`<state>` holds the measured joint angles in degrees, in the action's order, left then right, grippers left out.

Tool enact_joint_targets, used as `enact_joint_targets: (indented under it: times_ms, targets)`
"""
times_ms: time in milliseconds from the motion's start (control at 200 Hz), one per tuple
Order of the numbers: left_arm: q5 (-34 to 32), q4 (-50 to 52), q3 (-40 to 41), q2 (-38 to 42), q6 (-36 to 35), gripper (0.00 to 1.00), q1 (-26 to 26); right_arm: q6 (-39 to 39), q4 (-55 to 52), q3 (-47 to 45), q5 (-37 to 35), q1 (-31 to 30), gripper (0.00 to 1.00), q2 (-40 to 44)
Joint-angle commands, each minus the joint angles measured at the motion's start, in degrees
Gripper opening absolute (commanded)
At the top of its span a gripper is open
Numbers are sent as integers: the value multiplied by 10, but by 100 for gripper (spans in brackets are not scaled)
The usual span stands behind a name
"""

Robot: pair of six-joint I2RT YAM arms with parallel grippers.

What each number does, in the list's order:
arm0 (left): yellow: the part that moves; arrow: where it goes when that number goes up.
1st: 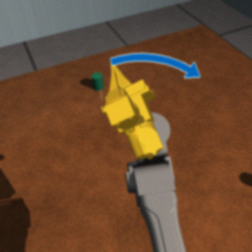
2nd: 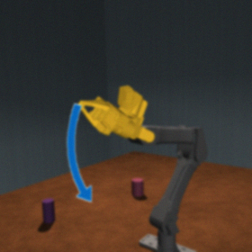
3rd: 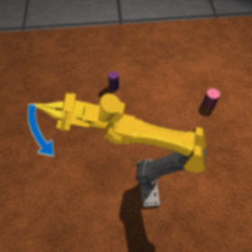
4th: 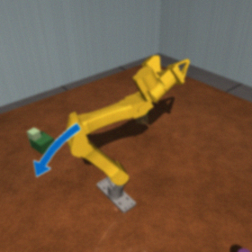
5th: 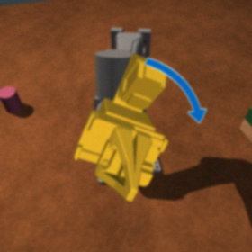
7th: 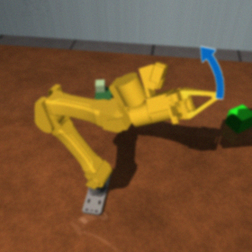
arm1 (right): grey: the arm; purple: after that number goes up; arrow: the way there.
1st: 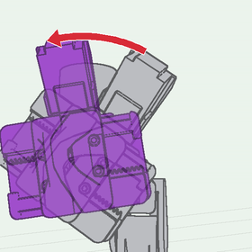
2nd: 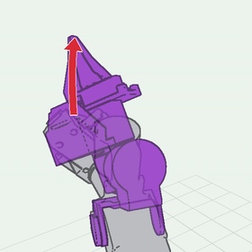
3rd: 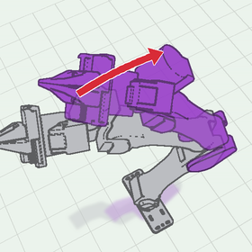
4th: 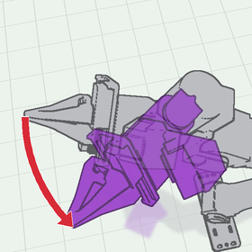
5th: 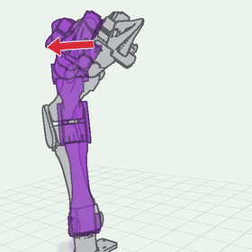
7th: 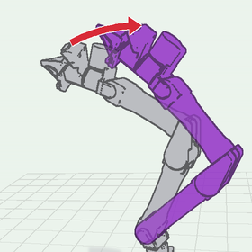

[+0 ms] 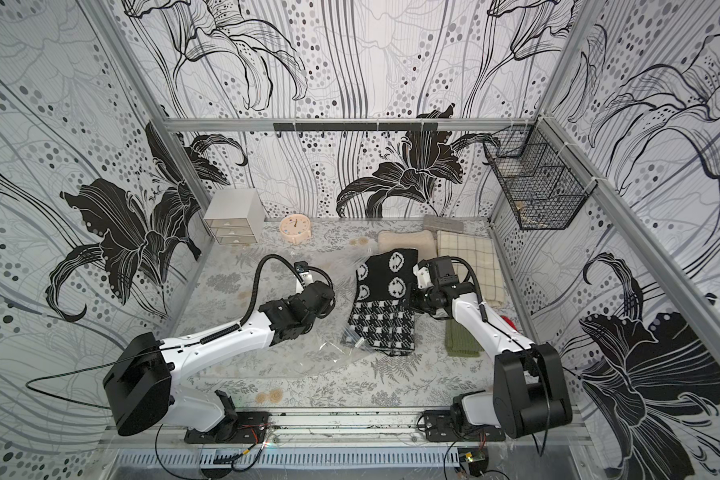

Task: Take the scarf out of the vacuum bag
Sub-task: Take out the scarf from the vacuum bag.

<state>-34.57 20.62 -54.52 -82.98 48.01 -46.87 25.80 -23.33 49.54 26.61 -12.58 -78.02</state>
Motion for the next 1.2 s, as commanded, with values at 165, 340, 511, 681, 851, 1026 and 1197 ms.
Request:
enact_joint_targets:
  times_ms: [165,340,511,681,851,1026,1197]
  targets:
    - [-27,3,-21,-10,-5,0,5,-19,-2,-10,-25,8,0,-22]
    - [-20,-1,-27,-28,-11,0,0,-7,32,-25,-32,8,0,-31]
    - [-7,-24,-41,-59,-33,0,-19,24,108,-52,10,8,23,-26]
    - [20,-47,-49,-75,-42,0,-26,42,159,-69,32,8,36,-46]
    - [32,-48,-51,-80,-47,0,-26,64,212,-87,53,8,40,-71]
    - [41,-47,-51,-81,-51,0,-26,94,283,-107,83,8,42,-91]
    - [46,-47,-50,-82,-49,0,-26,115,340,-122,104,7,36,-118]
